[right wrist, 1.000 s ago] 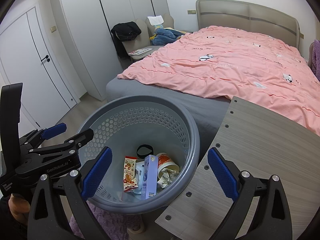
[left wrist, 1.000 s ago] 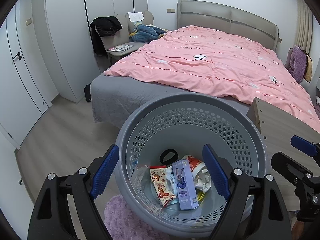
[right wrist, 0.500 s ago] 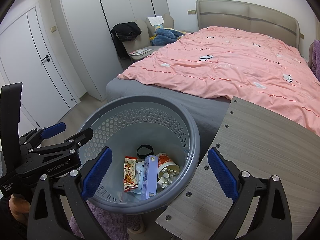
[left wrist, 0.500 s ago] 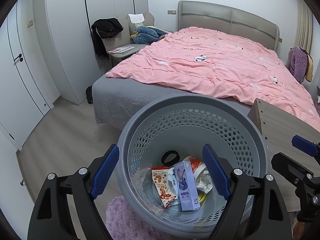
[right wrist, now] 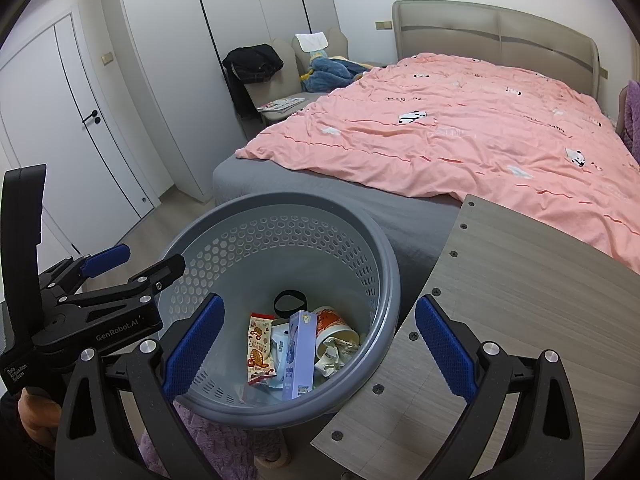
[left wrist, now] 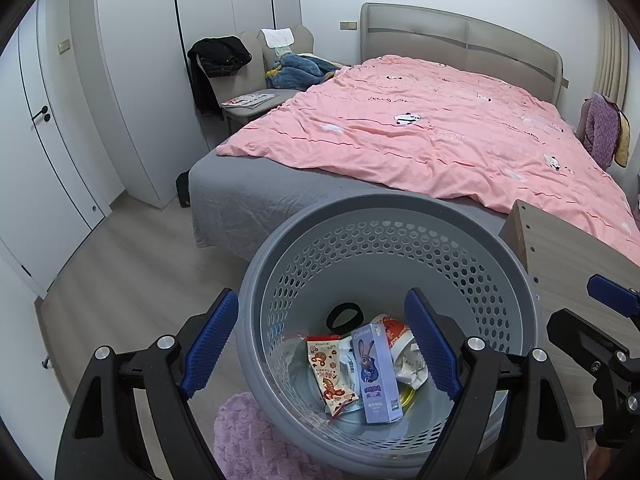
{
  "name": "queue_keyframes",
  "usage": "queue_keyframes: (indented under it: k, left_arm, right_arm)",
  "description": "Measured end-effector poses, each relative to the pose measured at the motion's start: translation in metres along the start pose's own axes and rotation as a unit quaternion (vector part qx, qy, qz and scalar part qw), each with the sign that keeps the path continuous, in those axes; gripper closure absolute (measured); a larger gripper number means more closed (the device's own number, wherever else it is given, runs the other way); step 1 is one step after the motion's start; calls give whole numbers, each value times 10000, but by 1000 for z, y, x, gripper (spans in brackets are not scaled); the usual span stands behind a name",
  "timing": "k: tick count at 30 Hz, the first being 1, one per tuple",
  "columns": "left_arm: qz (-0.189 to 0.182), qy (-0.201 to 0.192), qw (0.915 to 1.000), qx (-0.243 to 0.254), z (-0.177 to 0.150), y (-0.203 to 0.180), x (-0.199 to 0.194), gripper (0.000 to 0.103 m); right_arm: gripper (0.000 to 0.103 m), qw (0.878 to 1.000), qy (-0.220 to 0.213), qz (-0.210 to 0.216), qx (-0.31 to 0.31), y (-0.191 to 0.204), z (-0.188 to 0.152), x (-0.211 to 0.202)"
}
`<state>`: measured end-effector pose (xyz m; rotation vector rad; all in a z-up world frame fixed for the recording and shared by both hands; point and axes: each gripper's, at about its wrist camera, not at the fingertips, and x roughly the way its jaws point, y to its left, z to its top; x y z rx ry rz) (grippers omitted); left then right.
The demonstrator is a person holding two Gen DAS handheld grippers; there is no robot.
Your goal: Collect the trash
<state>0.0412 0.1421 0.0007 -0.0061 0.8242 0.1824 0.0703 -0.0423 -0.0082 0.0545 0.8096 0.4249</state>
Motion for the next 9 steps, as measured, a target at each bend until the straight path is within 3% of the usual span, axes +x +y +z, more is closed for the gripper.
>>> queue_keyframes:
  k: [9]
  left_arm:
    - [-31,23,10000,13,0,-1,0,21]
  right_arm:
    - [8,10000,-3,-1,0,0,0,0]
